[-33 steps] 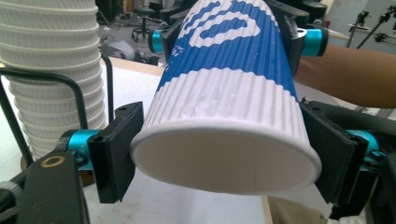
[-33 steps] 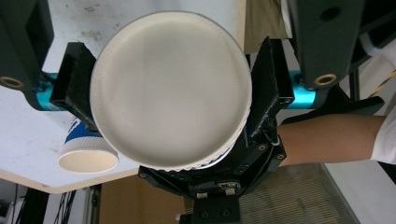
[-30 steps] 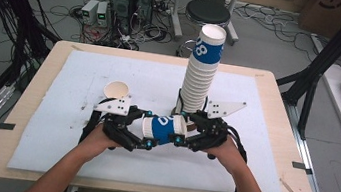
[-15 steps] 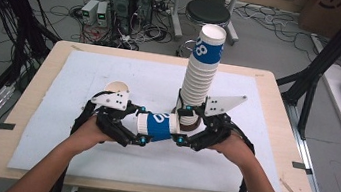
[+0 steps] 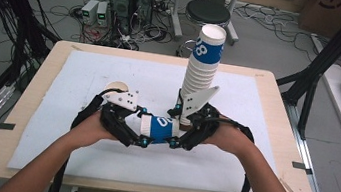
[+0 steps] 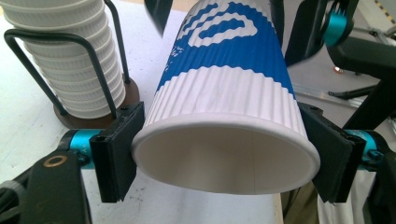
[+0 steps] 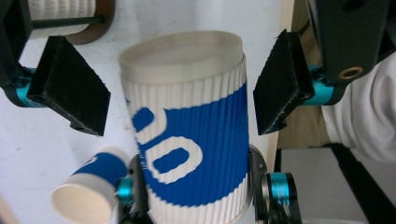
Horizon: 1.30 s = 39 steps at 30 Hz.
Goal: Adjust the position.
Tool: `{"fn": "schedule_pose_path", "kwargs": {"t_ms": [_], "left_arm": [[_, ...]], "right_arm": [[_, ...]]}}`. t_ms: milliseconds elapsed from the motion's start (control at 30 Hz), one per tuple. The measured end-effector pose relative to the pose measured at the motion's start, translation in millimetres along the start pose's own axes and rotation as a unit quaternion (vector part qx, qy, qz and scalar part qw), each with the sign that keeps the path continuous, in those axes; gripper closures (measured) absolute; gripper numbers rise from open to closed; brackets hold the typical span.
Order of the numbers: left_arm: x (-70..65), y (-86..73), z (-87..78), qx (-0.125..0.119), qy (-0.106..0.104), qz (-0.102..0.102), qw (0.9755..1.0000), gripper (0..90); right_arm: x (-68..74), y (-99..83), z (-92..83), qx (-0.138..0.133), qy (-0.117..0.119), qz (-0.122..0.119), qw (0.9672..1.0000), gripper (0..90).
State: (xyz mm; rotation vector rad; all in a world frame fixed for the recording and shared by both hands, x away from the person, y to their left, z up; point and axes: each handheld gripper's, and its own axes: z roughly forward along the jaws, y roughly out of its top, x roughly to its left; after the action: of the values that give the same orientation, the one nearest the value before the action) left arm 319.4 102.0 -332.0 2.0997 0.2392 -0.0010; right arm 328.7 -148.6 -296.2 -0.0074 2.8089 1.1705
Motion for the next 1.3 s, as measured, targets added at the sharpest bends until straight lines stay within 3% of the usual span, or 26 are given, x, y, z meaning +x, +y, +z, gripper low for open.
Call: {"fn": "schedule_pose_path", "kwargs": {"t_ms": [167, 267, 467, 533, 667, 800, 1033, 1200, 1300], "left_arm": [[-1.4, 2.2, 2.2, 0.002, -0.005, 0.002, 1.0000, 21.7], [-2.1, 2.6, 2.5, 0.002, -0.006, 0.004, 1.0000, 21.5], [-1.9, 1.1, 4.3, 0.002, -0.017, 0.005, 0.9998, 20.8], [-1.8, -0.5, 5.0, -0.006, -0.016, 0.004, 0.9998, 19.8], [-0.8, -4.3, 4.1, -0.045, -0.007, -0.001, 0.9990, 17.1], [0.6, -10.9, 0.8, -0.095, -0.001, -0.011, 0.9954, 16.4], [3.2, -24.1, -3.8, -0.169, -0.001, -0.029, 0.9851, 15.4], [4.5, -29.8, -4.9, -0.197, 0.000, -0.039, 0.9796, 15.0], [4.1, -31.7, -2.7, -0.210, 0.000, -0.045, 0.9768, 11.6]], "right_arm": [[2.2, 2.0, 11.0, 0.023, 0.017, -0.005, 0.9996, 19.4], [2.1, 2.4, 12.2, 0.025, 0.023, -0.007, 0.9994, 25.4], [0.9, 1.8, 10.9, 0.027, 0.039, 0.011, 0.9988, 28.3], [1.3, 1.4, 10.6, 0.028, 0.040, 0.013, 0.9987, 28.3], [1.7, -1.1, 8.6, 0.018, 0.031, 0.018, 0.9992, 27.9], [0.3, -9.8, 5.6, -0.009, 0.027, 0.036, 0.9989, 27.9], [1.7, -26.0, 2.7, -0.062, 0.016, 0.059, 0.9962, 27.9], [2.7, -37.0, 2.0, -0.093, 0.013, 0.076, 0.9927, 27.9], [4.0, -43.0, 3.5, -0.121, 0.014, 0.088, 0.9887, 27.9]]}}
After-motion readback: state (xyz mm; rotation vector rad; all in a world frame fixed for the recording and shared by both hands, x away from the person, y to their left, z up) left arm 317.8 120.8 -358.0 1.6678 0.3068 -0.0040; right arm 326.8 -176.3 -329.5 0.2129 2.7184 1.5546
